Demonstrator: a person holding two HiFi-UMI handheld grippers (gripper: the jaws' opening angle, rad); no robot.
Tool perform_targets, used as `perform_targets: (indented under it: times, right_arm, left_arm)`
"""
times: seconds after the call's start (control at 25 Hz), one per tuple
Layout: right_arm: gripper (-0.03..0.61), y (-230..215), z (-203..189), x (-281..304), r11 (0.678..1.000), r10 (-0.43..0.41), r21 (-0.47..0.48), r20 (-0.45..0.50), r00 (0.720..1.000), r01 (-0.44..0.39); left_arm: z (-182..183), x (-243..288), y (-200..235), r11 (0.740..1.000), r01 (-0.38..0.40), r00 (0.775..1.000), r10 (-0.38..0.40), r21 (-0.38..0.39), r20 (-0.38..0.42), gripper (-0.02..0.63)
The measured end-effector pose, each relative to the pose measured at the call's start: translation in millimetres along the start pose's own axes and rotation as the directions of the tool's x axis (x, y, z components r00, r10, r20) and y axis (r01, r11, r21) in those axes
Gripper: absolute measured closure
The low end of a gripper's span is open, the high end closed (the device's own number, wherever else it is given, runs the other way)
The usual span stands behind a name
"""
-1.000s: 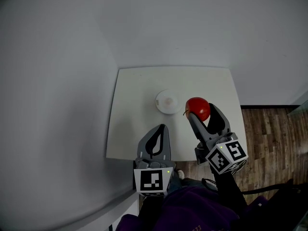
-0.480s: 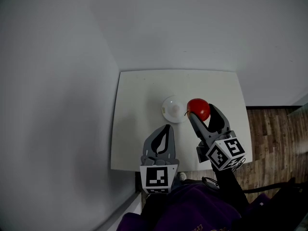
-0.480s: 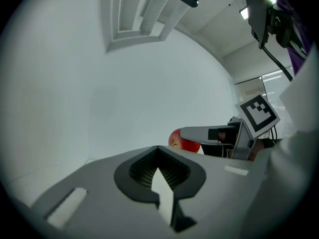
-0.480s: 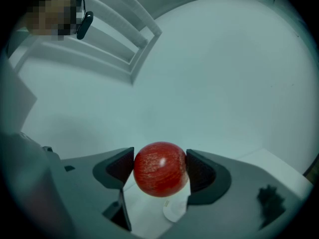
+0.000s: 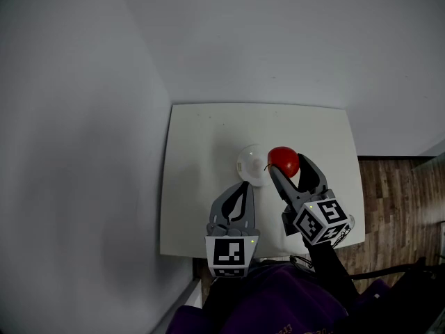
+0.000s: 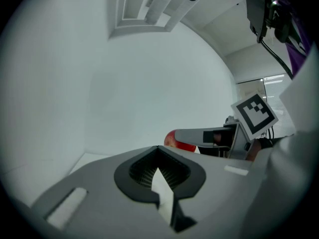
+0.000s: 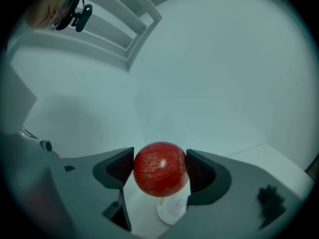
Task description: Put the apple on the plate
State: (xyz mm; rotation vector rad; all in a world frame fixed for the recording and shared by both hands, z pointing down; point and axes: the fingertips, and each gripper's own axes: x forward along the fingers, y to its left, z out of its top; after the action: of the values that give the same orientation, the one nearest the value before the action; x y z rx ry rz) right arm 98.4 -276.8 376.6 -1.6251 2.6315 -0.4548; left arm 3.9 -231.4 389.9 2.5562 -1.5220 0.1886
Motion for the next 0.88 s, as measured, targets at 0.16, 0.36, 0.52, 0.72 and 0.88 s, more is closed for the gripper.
perform_targets:
  times: [0.16, 0.36, 0.52, 0.72, 0.88]
  right_arm:
    - [0.244, -4.2, -17.2, 23.4, 1.0, -0.006, -0.007, -0.039, 0.999, 0.006]
    - [0.244, -11.2, -37.0, 47.4, 1.0, -0.01, -0.013, -0.087, 0.996, 0.009]
    - [0.244, -18.4, -47.2, 56.7, 1.0, -0.017, -0.012, -0.117, 0.993, 0.016]
    - [0.244, -20.7, -76.8, 71.0, 1.0, -0.021, -0.024, -0.188, 0.982, 0.017]
    - [0.244, -24.5, -98.8, 79.7, 0.999, -0.026, -0.028, -0.237, 0.971, 0.02]
  left_arm:
    - [-13.4, 15.5, 13.7, 1.0, 0.014, 1.0, -0.014, -0.017, -0.022, 0.607]
    - [-31.9, 33.4, 26.5, 0.998, 0.031, 0.998, -0.035, -0.062, -0.053, 0.607]
    - [-48.3, 42.7, 29.5, 0.997, 0.034, 0.994, -0.041, -0.067, -0.102, 0.607]
    - [-71.9, 53.5, 30.5, 0.995, 0.058, 0.985, -0.071, -0.087, -0.157, 0.607]
    - [-84.7, 59.8, 30.5, 0.992, 0.077, 0.978, -0.095, -0.101, -0.183, 0.606]
